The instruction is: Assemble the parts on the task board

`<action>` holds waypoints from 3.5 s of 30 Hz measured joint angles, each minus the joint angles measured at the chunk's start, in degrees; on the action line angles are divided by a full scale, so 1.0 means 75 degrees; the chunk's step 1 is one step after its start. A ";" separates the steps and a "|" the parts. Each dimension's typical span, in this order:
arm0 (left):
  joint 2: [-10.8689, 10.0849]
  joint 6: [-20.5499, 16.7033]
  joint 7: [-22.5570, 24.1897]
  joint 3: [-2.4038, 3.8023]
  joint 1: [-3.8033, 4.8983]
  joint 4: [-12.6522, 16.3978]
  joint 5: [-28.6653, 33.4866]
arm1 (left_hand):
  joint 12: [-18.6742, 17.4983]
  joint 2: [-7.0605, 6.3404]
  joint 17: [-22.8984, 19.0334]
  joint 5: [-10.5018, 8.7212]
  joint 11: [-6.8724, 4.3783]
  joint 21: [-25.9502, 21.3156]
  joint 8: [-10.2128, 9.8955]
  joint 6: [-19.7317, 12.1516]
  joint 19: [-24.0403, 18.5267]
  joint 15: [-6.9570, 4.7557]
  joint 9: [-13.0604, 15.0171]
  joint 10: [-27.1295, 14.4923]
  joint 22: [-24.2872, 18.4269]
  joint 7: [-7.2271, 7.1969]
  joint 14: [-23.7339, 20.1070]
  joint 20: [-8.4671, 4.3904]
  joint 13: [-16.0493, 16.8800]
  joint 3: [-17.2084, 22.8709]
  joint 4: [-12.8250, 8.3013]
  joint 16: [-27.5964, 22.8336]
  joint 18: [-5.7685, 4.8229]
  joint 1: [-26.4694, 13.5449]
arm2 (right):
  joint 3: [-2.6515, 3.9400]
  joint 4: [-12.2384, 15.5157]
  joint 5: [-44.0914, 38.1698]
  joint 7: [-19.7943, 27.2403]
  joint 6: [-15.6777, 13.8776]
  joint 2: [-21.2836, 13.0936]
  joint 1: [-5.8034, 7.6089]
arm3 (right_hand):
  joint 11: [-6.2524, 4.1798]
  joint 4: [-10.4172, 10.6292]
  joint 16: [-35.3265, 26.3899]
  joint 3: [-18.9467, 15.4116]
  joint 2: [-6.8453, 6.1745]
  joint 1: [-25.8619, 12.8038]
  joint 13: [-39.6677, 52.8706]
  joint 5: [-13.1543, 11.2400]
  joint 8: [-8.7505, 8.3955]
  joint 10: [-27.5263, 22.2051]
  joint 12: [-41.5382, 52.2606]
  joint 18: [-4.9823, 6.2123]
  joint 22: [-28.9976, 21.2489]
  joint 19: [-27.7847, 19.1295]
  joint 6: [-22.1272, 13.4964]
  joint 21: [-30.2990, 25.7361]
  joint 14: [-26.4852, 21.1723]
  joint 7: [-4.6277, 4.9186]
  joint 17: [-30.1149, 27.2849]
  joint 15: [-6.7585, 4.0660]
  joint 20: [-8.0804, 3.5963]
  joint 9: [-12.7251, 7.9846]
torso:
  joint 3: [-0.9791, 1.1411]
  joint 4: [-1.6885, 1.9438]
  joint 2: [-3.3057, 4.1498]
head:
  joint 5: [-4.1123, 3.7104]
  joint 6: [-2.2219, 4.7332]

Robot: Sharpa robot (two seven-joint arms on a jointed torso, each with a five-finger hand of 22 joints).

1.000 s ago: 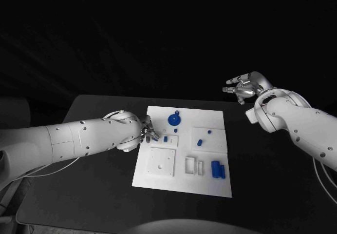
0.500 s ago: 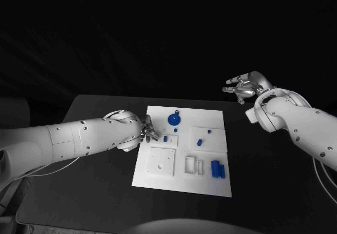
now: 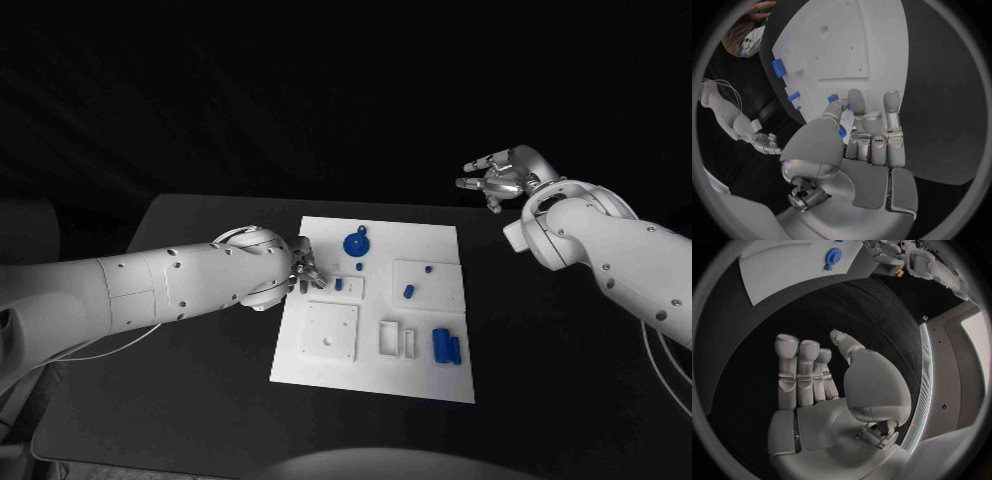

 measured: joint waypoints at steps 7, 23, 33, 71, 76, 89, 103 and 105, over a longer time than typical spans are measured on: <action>0.0003 0.0033 0.0007 0.0003 0.0000 0.0000 -0.0021 | 0.0000 0.0000 0.0006 -0.0011 0.0000 0.0000 0.0019 0.0000 0.0000 0.0009 0.0043 0.0000 0.0000 0.0000 -0.0009 0.0000 -0.0006 0.0000 0.0000 0.0000 0.0000 0.0000 | 0.0000 0.0000 0.0000 0.0000 0.0001 -0.0001 -0.0002 | -0.0016 0.0000 0.0000 0.0000 0.0000 0.0000 0.0000 0.0000 0.0000 -0.0016 0.0000 0.0000 0.0000 0.0000 0.0003 0.0000 0.0000 0.0003 0.0003 0.0000 0.0000 0.0000 | -0.0002 0.0009 0.0000 | -0.0006 -0.0011; 0.0157 0.0060 0.0014 0.0028 -0.0058 -0.0203 -0.0064 | 0.0000 0.0039 0.0005 -0.0014 0.0000 0.0000 0.0065 0.0000 0.0000 0.0011 0.0062 0.0000 -0.0001 -0.0001 -0.0011 0.0000 -0.0005 0.0000 0.0000 0.0000 0.0000 -0.0038 | 0.0000 -0.0006 0.0001 0.0000 0.0003 0.0011 -0.0026 | -0.0017 0.0000 0.0000 0.0000 0.0000 0.0000 0.0000 0.0000 0.0000 -0.0017 0.0000 0.0000 0.0000 0.0000 0.0001 0.0000 0.0000 0.0002 0.0002 0.0000 0.0000 0.0000 | -0.0001 0.0000 0.0001 | 0.0006 -0.0023; 0.0288 0.0046 0.0043 0.0057 -0.0114 -0.0380 -0.0163 | 0.0000 0.0039 0.0004 -0.0004 0.0109 0.0000 0.0078 0.0041 0.0000 0.0029 0.0032 0.0114 0.0004 -0.0039 0.0001 0.0000 -0.0005 -0.0010 -0.0010 0.0000 0.0000 -0.0038 | 0.0000 -0.0010 0.0001 0.0000 0.0005 0.0015 -0.0037 | -0.0017 0.0000 0.0000 0.0000 0.0000 0.0000 0.0000 0.0000 0.0000 -0.0017 0.0000 0.0000 0.0001 0.0000 -0.0005 0.0000 0.0000 -0.0003 0.0001 0.0000 0.0000 0.0000 | 0.0001 -0.0001 0.0004 | -0.0021 -0.0042; 0.0229 -0.0108 0.0157 0.0029 -0.0193 -0.0492 -0.0172 | -0.0339 -0.1095 -0.0553 -0.0681 -0.0053 -0.0392 0.0048 0.0419 0.0082 -0.0045 -0.0823 -0.0053 0.0002 -0.0462 -0.0151 -0.0082 0.0102 -0.0984 0.2468 -0.0355 0.0000 0.0396 | 0.0000 -0.0031 0.0010 0.0004 0.0008 0.0006 -0.0088 | -0.0018 -0.0022 -0.0028 0.0022 0.0031 -0.0031 -0.0007 0.0295 0.0000 -0.0018 -0.0030 -0.0001 -0.0026 0.0000 -0.0008 0.0000 0.0000 -0.0031 0.0000 0.0000 0.0000 0.0000 | -0.0007 0.0007 0.0001 | -0.0048 -0.0030; 0.0190 -0.0177 0.0177 0.0029 -0.0199 -0.0484 -0.0164 | -0.0383 -0.1138 -0.0562 -0.1023 -0.0053 -0.0414 0.0044 0.0390 0.0082 -0.0045 -0.0821 -0.0053 0.0001 -0.0493 -0.0151 -0.0082 0.0101 -0.1019 0.2687 -0.0355 0.0000 0.0384 | 0.0000 -0.0032 0.0015 0.0004 0.0008 0.0004 -0.0093 | -0.0030 -0.0022 -0.0028 0.0022 0.0031 -0.0031 -0.0007 0.0295 0.0000 -0.0030 -0.0030 0.0000 -0.0026 0.0000 -0.0026 0.0000 0.0000 -0.0031 -0.0001 0.0000 0.0000 0.0000 | -0.0007 0.0010 0.0000 | -0.0048 -0.0028; 0.0041 -0.0307 0.0190 0.0072 -0.0228 -0.0394 -0.0101 | -0.0490 -0.1982 -0.0617 -0.3563 -0.0053 -0.0528 0.0001 0.0355 0.0108 -0.0019 -0.0685 -0.0053 0.0000 -0.0353 -0.0177 -0.0056 0.0142 -0.0675 0.3122 -0.0415 0.0000 -0.0635 | 0.0000 -0.0035 0.0023 0.0005 0.0008 -0.0007 -0.0101 | -0.0030 -0.0022 -0.0028 0.0022 0.0031 -0.0031 -0.0006 0.0295 0.0000 -0.0030 -0.0030 0.0000 -0.0025 0.0000 -0.0011 0.0000 0.0000 -0.0014 -0.0001 0.0000 0.0000 0.0000 | 0.0000 0.0006 -0.0001 | -0.0040 -0.0017; -0.0102 -0.0397 0.0160 0.0407 -0.0246 -0.0292 -0.0017 | -0.0583 -0.2221 -0.0651 -0.5176 -0.0051 -0.0594 0.0009 0.0237 0.0110 0.0008 -0.0802 -0.0051 0.0000 -0.0297 -0.0204 -0.0053 0.0156 -0.0700 0.3176 -0.0444 0.0000 -0.1275 | 0.0000 -0.0041 0.0027 0.0004 0.0009 -0.0031 -0.0128 | -0.0028 -0.0022 -0.0028 0.0022 0.0031 -0.0031 -0.0006 0.0295 0.0000 -0.0028 -0.0030 0.0000 -0.0025 0.0000 -0.0012 0.0000 0.0000 -0.0013 -0.0001 0.0000 0.0000 0.0000 | 0.0000 0.0004 0.0000 | -0.0057 -0.0029; -0.0130 -0.0453 0.0185 0.0477 -0.0246 -0.0271 0.0018 | -0.0698 -0.2039 -0.0687 -0.4971 0.0002 -0.0656 0.0009 0.0029 0.0103 0.0057 -0.1094 -0.0021 -0.0001 -0.0253 -0.0273 -0.0046 0.0148 -0.0576 0.3154 -0.0529 0.0000 -0.1093 | 0.0000 -0.0041 0.0027 0.0004 0.0009 -0.0035 -0.0132 | -0.0027 -0.0022 -0.0028 0.0022 0.0031 -0.0031 -0.0006 0.0295 0.0000 -0.0027 -0.0030 -0.0001 -0.0025 0.0000 -0.0011 0.0000 0.0000 -0.0013 -0.0001 0.0000 0.0000 0.0000 | 0.0000 0.0004 0.0000 | -0.0060 -0.0028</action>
